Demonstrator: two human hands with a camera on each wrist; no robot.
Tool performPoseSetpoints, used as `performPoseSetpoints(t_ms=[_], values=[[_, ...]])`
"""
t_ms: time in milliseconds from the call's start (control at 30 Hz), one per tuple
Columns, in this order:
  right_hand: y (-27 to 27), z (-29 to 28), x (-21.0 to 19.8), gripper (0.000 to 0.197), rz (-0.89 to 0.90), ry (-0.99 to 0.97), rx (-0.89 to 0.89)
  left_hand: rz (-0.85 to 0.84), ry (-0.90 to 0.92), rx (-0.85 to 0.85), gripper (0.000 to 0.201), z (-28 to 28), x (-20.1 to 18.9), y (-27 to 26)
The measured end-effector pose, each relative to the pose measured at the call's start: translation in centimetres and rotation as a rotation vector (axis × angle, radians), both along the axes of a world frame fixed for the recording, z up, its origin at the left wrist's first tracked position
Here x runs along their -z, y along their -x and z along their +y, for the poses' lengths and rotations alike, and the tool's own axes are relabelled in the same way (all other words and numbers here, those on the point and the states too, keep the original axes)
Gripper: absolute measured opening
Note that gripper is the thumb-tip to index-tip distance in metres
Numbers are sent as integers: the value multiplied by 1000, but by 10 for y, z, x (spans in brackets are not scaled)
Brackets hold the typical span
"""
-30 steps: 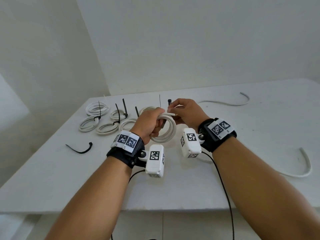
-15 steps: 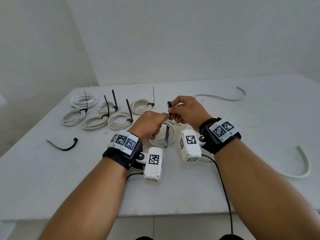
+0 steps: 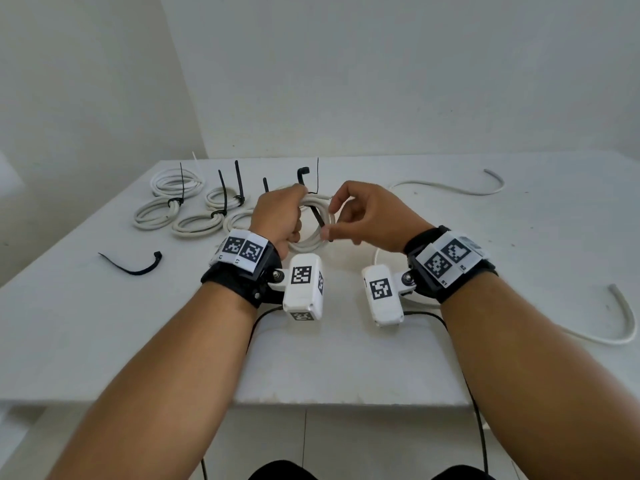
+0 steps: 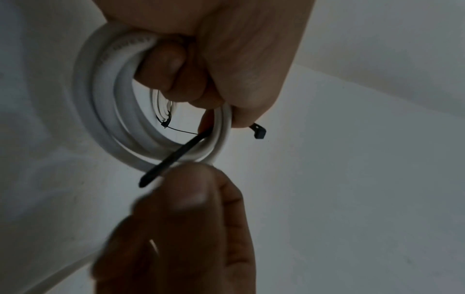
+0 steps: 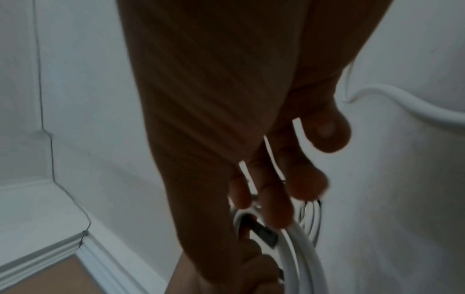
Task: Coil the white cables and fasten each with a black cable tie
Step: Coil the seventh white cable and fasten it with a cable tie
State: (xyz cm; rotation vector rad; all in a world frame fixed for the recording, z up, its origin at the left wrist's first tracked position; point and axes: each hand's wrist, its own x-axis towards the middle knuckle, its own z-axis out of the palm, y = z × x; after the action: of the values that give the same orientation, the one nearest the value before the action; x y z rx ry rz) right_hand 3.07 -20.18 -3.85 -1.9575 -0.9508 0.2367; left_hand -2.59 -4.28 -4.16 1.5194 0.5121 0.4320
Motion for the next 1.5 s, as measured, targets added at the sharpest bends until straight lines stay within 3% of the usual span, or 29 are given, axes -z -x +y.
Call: performPoseSetpoints(t_ms=[100,200,367,433,567,800,1000,1233,1500], values=[[5,6,3,42,-53,72,-37,-7,15,-20,17,1,1,-1],[4,8,6,33,-131,84,-12,-13,26,-31,26,2,3,-3],[4,10,7,38,-194,123,6,-29,44,-35,10,2,5,-6],[4,11,7,27,-263,138,30,-24,57,-22,8,1,6,-6],[5,11,6,6,-340,-4,61,-34,116,-36,22,3,5,-6],[12,3,-5,3,-331,-167,11,-44,180,-65,32,6,3,-3],[8,1,-9,9,-296,-342,80,-75,153,-27,25,9,3,0],[-1,4,-5,6,-251,-309,187,-121,51,56,23,-4,5,-3],[-3,6,0,6,-256,-239,121,-125,-144,32,26,-9,12,-5]])
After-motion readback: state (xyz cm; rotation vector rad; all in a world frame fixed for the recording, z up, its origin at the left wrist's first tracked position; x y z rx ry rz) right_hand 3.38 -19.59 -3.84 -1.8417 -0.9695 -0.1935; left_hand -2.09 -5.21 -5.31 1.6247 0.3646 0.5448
